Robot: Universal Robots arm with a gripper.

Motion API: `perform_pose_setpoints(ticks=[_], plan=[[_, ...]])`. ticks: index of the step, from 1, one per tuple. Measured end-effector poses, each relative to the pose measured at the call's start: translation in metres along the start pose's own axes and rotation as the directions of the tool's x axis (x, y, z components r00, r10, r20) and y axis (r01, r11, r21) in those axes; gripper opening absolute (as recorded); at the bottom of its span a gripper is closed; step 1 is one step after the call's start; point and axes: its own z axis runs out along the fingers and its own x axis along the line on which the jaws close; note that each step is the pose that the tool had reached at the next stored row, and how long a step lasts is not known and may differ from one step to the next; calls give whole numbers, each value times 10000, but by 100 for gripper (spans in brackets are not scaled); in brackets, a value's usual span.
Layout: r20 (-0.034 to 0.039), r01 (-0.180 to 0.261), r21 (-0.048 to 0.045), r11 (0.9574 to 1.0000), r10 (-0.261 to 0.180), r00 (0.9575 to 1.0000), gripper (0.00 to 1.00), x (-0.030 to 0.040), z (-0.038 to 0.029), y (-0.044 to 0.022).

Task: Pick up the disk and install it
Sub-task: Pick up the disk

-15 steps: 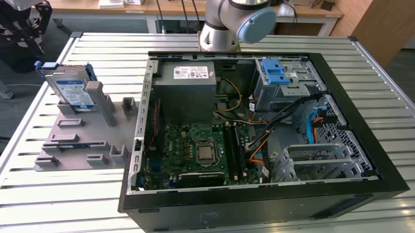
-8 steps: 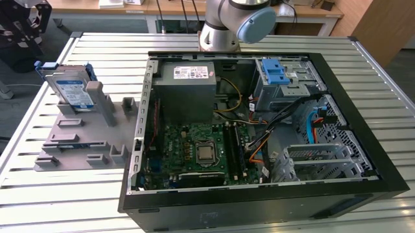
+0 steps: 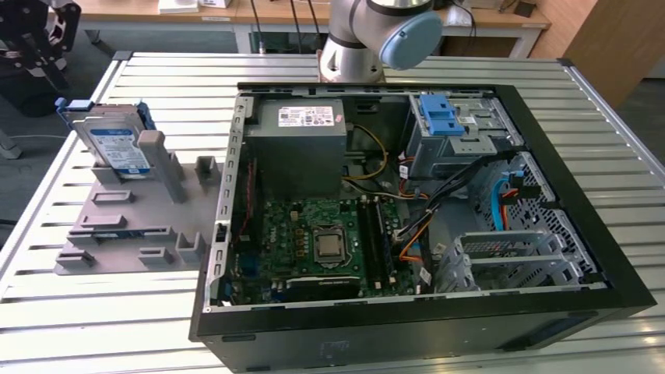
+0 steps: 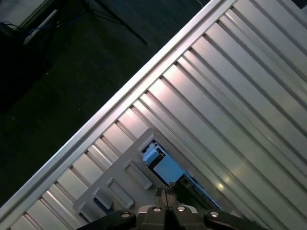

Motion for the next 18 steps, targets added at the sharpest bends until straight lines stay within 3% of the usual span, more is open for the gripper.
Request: perform_pose_setpoints(ticks=[4,8,12,18], plan=[[-31,733,-20,9973,-734,9973,11,0,1,0],[-60,1447,-41,9895,-1448,9894,11,0,2,0],[-88,2165,-66,9763,-2165,9762,11,0,3,0],[-79,3078,-39,9514,-3078,9514,11,0,10,-1]])
